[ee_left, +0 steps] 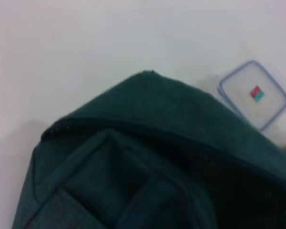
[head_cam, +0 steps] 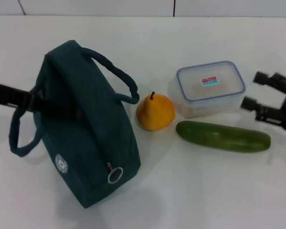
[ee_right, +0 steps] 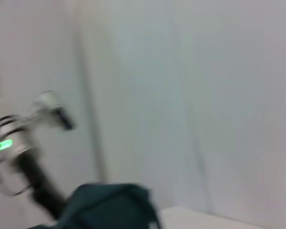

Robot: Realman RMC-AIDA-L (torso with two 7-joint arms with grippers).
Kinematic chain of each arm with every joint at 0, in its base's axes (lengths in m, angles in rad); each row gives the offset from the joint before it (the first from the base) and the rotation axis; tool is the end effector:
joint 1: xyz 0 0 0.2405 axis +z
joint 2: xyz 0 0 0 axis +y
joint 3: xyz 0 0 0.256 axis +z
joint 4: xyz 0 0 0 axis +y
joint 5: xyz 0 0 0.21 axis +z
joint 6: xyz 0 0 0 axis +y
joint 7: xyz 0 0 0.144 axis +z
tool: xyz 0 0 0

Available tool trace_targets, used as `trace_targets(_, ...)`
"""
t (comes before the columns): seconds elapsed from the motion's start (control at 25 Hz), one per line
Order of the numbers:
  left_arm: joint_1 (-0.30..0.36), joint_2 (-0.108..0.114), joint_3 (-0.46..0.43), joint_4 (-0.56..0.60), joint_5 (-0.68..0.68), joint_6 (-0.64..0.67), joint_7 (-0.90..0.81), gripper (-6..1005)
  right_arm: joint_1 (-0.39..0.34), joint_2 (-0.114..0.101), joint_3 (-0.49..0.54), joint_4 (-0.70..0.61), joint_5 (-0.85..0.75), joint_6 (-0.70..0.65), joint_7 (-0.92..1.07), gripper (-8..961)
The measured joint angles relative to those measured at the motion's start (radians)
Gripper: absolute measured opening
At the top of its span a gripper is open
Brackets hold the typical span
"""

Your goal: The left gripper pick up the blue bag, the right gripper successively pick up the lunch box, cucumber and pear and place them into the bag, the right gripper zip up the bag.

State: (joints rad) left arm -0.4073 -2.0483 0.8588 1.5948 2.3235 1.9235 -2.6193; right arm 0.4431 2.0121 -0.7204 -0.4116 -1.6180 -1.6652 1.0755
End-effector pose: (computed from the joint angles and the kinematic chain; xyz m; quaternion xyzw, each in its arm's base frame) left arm -0.2200 0.2990 0.1101 -0.8485 -0.5053 -0.0100 0.1570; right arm 0.2763 0.3031 0.0169 -0.8840 0.1679 0.3923 0.1911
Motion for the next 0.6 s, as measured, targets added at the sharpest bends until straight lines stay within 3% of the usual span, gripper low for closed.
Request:
trace_targets(0.28,0.001,0.004,-0.007,0.077,-0.039,0.000,-0.084,50,-0.016,-0.001,0.158,0.061,0.001,0.063,0.049,859)
trace_targets(0.6,-0.005,0.002,0.002,0.121,-0.060,0.018,-0.143,50,-0.011,-0.004,0.186,0.074,0.031,0.251,0.239,857)
